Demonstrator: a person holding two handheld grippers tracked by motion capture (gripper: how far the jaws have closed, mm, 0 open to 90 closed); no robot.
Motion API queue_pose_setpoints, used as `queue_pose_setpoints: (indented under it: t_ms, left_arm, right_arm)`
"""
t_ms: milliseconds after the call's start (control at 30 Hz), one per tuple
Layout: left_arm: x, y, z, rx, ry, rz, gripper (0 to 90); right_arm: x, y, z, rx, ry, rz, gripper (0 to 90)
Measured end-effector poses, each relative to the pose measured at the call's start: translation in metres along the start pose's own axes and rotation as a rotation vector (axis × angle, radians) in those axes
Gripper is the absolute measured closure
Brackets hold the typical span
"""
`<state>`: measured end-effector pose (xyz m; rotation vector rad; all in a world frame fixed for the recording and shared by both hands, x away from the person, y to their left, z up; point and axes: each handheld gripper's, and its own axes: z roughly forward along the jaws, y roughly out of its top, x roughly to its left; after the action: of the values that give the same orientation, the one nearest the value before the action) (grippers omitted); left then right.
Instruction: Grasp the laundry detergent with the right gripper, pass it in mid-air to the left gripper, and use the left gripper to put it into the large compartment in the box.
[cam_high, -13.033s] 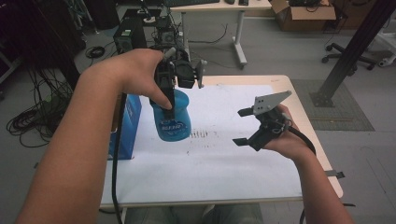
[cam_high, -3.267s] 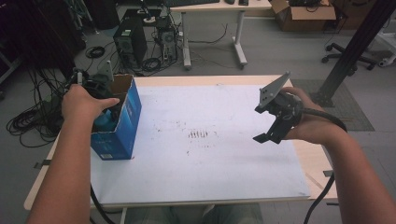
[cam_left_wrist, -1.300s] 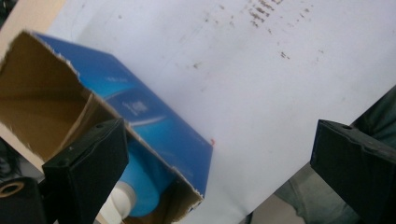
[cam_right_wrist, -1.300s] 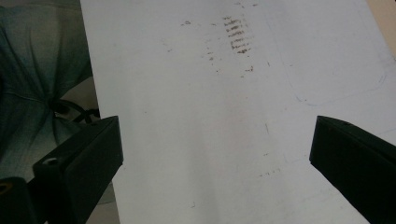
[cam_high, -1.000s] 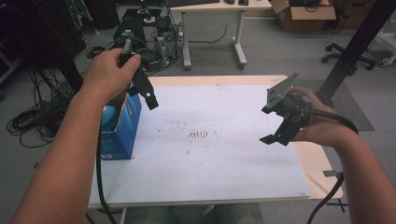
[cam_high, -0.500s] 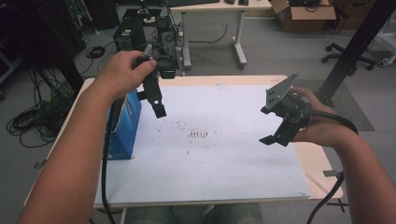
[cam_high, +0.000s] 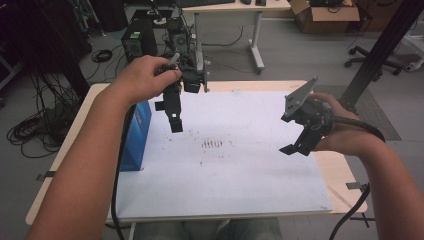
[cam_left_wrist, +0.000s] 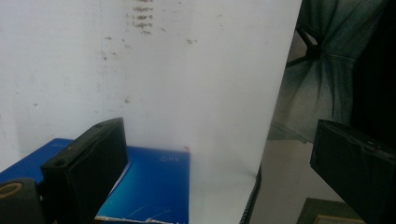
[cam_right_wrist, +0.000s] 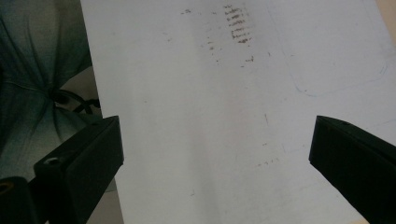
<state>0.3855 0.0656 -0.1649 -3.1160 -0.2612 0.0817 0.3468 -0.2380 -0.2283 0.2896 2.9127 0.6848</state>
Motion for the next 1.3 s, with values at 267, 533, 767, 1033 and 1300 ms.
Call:
queue_pose_setpoints:
  t_ms: [267,533,767,1033,1300]
  left_arm:
    - [0.003,-0.003,0.001,-0.017,0.009,-0.005,4.6]
    - [0.007,-0.006,0.000,-0.027,0.018,-0.024,4.6]
    - [0.013,-0.006,0.002,-0.022,0.019,-0.032,4.5]
    - [0.016,-0.006,0.002,-0.023,0.014,-0.038,4.6]
    - [0.016,-0.007,0.002,-0.023,0.012,-0.045,4.7]
  right_arm:
    - [-0.007,-0.001,0.006,0.048,0.011,0.024,2.8]
    - [-0.012,0.005,0.011,0.048,0.015,0.012,2.8]
    - [-0.018,0.005,0.017,0.051,0.022,0.023,2.7]
    - [-0.019,0.003,0.019,0.053,0.022,0.028,2.7]
    - [-0.019,0.005,0.016,0.049,0.019,0.023,2.7]
